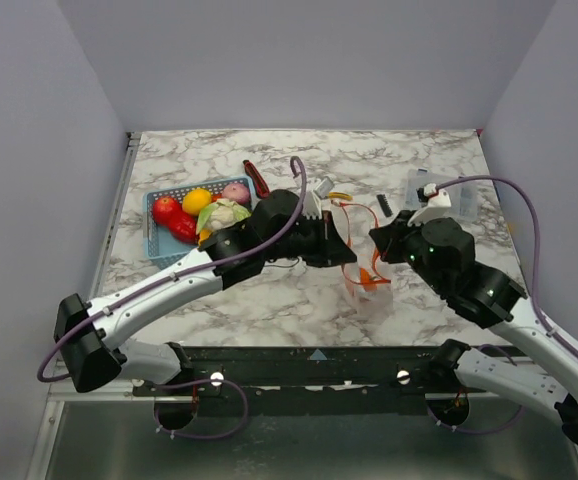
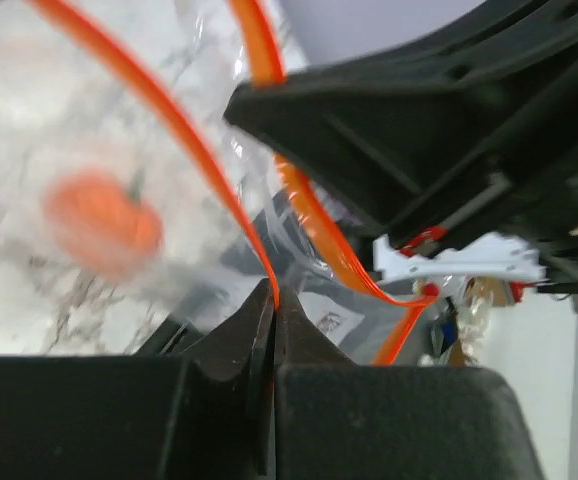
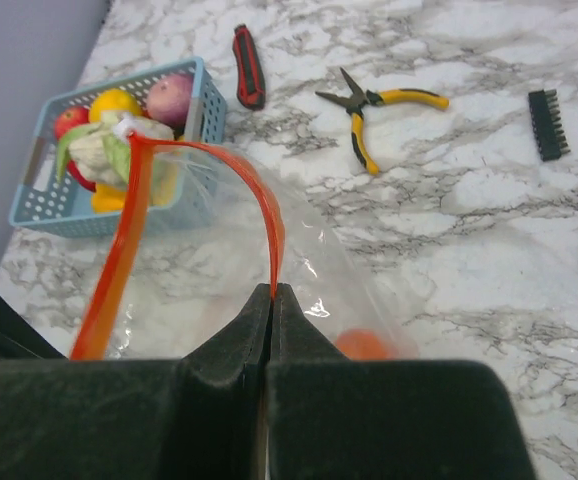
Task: Place the food in the zip-top bag and seal the zipper
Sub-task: Adjust the zipper food storage bag at the center of the board.
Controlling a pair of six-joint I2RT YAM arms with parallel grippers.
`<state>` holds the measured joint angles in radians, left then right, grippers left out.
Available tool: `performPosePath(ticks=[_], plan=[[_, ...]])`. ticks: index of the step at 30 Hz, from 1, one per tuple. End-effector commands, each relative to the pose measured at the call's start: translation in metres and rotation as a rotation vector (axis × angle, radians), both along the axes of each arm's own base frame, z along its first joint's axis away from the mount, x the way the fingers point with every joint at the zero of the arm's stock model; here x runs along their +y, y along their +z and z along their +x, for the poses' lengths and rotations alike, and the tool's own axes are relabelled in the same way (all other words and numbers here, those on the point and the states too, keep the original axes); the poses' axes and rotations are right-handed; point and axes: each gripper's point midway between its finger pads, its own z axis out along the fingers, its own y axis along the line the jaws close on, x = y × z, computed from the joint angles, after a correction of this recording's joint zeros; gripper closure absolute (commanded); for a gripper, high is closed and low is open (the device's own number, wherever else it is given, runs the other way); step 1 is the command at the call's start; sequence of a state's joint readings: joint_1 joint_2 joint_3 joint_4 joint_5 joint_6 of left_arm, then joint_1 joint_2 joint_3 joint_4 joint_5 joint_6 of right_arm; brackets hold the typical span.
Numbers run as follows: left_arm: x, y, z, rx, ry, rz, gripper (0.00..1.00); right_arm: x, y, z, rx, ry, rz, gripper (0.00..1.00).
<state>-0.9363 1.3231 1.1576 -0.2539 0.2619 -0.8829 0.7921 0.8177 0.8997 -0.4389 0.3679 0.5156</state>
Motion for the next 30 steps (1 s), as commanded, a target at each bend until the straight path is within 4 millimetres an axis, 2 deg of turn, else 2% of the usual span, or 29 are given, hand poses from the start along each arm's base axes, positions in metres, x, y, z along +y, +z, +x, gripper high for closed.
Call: performPosePath(ticks=[1,4,5,9,13,17,20,23,26,30], plan=[[0.001,0.057,0.009,-0.086,0.009,-0.092,1.0,-0.016,0.03,-0.005,-0.055,-0.034,0.008,1.0],[-0.005,0.042,0.009,-0.029,-0.029,-0.084,0.99,-0.021,0.02,-0.005,-0.036,-0.051,-0.023,1.0],[-0.006,0.039,0.009,-0.021,-0.033,-0.091,0.94,-0.022,0.018,-0.006,-0.034,-0.054,-0.026,1.0],[0.0,0.037,0.009,-0.044,-0.029,-0.091,0.71,-0.03,0.014,-0.007,-0.043,-0.077,-0.033,1.0],[0.021,0.036,0.014,-0.091,0.005,-0.063,0.46,-0.035,0.015,-0.007,-0.05,-0.087,-0.062,1.0],[0.06,0.026,0.023,-0.131,0.071,-0.017,0.29,-0.036,0.014,-0.006,-0.055,-0.086,-0.082,1.0],[0.096,0.019,0.031,-0.162,0.126,0.023,0.16,-0.036,0.006,-0.006,-0.045,-0.08,-0.109,1.0],[0.139,0.003,0.041,-0.188,0.217,0.14,0.13,-0.036,0.0,-0.006,-0.035,-0.075,-0.124,1.0],[0.183,-0.012,0.054,-0.215,0.323,0.286,0.12,-0.027,-0.005,-0.008,-0.025,-0.035,-0.112,1.0],[0.248,-0.022,0.083,-0.207,0.561,0.445,0.13,-0.016,-0.01,-0.009,-0.008,0.014,-0.101,1.0]])
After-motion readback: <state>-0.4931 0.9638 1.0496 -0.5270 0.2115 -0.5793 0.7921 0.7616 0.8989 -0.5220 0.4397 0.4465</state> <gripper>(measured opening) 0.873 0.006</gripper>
